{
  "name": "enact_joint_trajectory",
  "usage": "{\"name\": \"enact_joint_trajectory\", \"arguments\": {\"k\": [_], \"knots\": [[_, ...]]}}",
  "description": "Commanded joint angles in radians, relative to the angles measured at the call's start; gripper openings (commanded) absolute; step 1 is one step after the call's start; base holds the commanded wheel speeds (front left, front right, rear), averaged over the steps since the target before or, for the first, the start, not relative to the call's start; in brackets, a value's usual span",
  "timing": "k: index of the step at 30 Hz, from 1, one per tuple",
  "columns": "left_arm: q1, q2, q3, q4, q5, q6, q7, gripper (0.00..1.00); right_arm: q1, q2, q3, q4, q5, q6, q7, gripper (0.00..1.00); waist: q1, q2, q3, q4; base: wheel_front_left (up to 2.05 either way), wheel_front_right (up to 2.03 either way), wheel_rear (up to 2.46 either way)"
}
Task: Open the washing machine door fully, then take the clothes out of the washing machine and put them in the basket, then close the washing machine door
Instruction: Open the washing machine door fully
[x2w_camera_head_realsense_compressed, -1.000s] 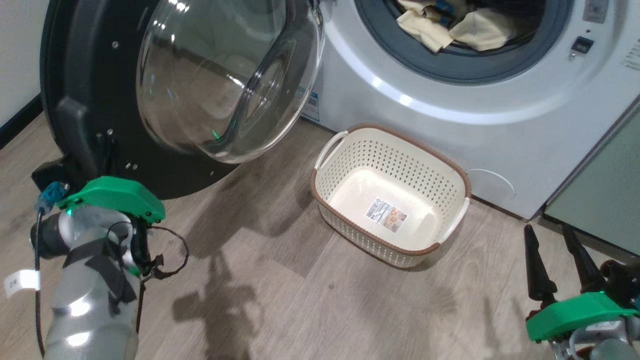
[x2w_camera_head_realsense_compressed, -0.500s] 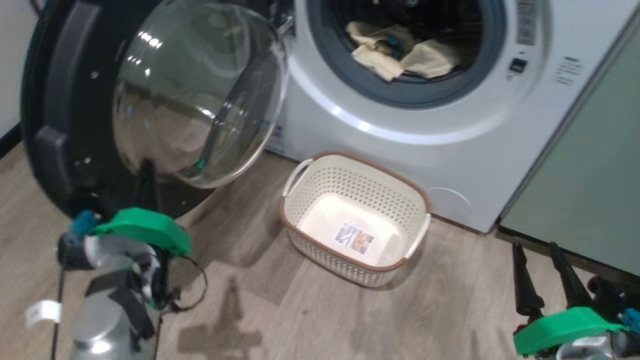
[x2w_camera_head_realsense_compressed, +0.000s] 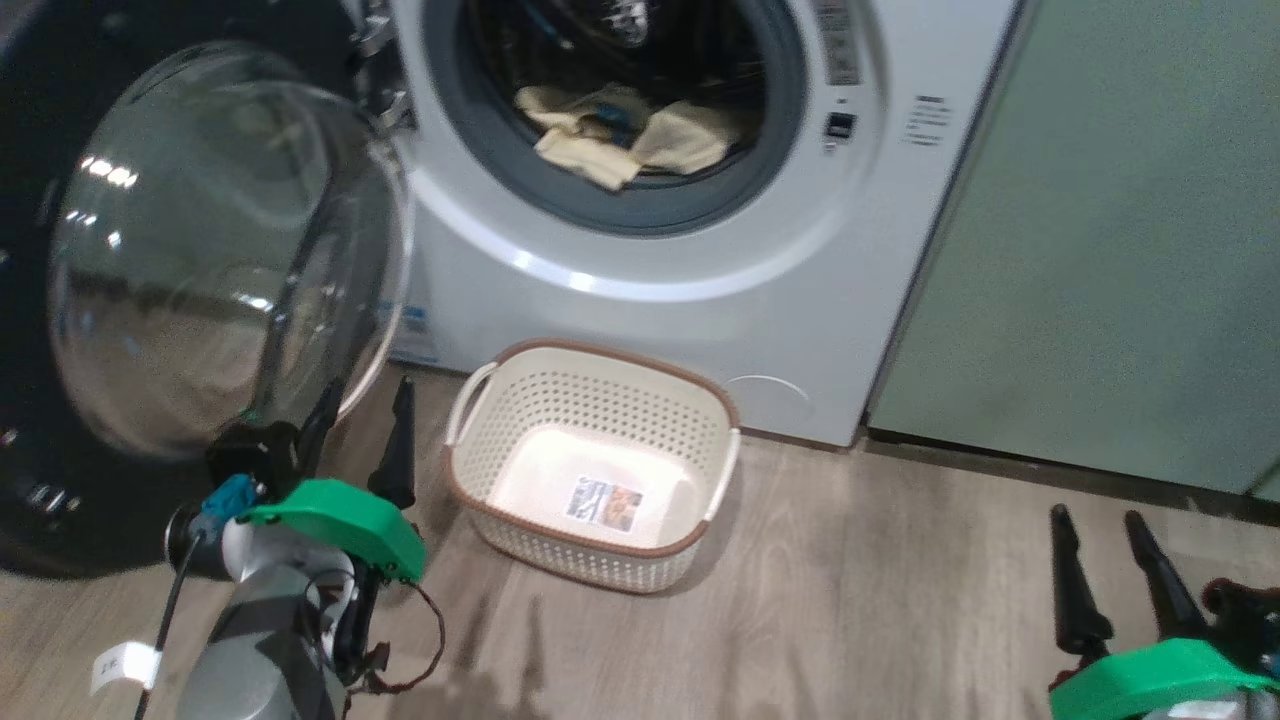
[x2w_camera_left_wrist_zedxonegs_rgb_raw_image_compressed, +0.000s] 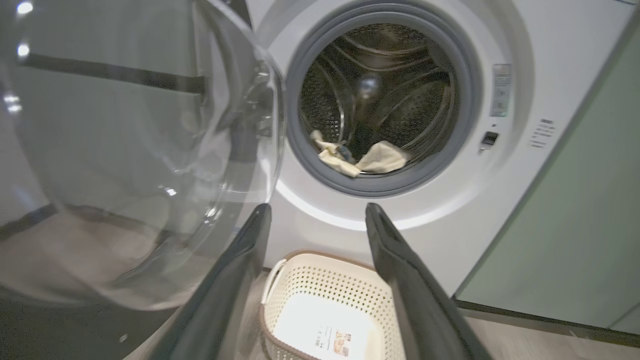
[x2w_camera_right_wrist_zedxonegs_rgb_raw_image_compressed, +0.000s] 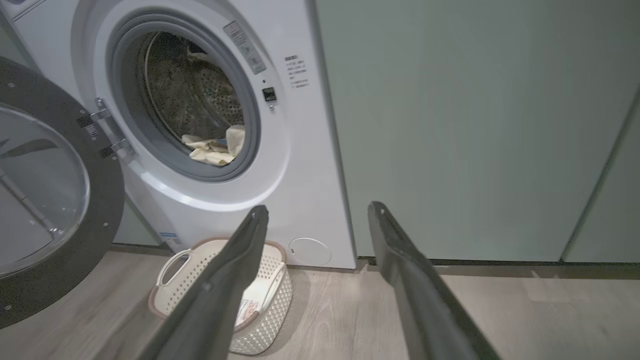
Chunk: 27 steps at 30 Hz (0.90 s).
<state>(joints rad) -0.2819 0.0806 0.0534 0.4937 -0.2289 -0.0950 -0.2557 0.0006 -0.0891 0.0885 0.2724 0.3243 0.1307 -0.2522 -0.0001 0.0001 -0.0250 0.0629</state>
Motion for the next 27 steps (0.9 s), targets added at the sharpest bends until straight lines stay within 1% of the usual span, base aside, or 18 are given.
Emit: {"name": "enact_joint_trajectory", "arguments": {"k": [1, 9, 16, 20, 27], "knots": [[-0.031, 0.022, 0.024, -0.039, 0.002, -0.004, -0.006, 1.00, -0.027, -0.010, 0.007, -0.040, -0.004, 0.000, -0.010, 1.00, 0.0001, -0.0001, -0.011, -0.034, 0.00, 0.00, 0.00], [-0.012, 0.026, 0.017, -0.024, -0.001, -0.017, -0.006, 1.00, -0.021, -0.015, 0.000, -0.050, -0.014, 0.000, -0.010, 1.00, 0.0001, -0.0001, -0.025, -0.109, 0.00, 0.00, 0.00], [0.001, 0.022, 0.029, -0.006, -0.002, -0.017, -0.006, 1.00, -0.015, -0.019, -0.006, -0.058, -0.019, 0.000, -0.010, 1.00, 0.0001, -0.0001, -0.034, -0.144, 0.00, 0.00, 0.00], [0.005, 0.026, 0.023, 0.005, 0.017, -0.014, -0.006, 1.00, -0.013, -0.019, -0.009, -0.063, -0.022, 0.000, -0.010, 1.00, 0.0001, -0.0001, -0.034, -0.146, 0.00, 0.00, 0.00], [0.005, 0.025, 0.017, 0.015, 0.017, -0.018, -0.006, 1.00, -0.011, -0.019, -0.018, -0.066, -0.027, 0.000, -0.010, 1.00, 0.0001, -0.0001, -0.037, -0.139, 0.00, 0.00, 0.00]]}}
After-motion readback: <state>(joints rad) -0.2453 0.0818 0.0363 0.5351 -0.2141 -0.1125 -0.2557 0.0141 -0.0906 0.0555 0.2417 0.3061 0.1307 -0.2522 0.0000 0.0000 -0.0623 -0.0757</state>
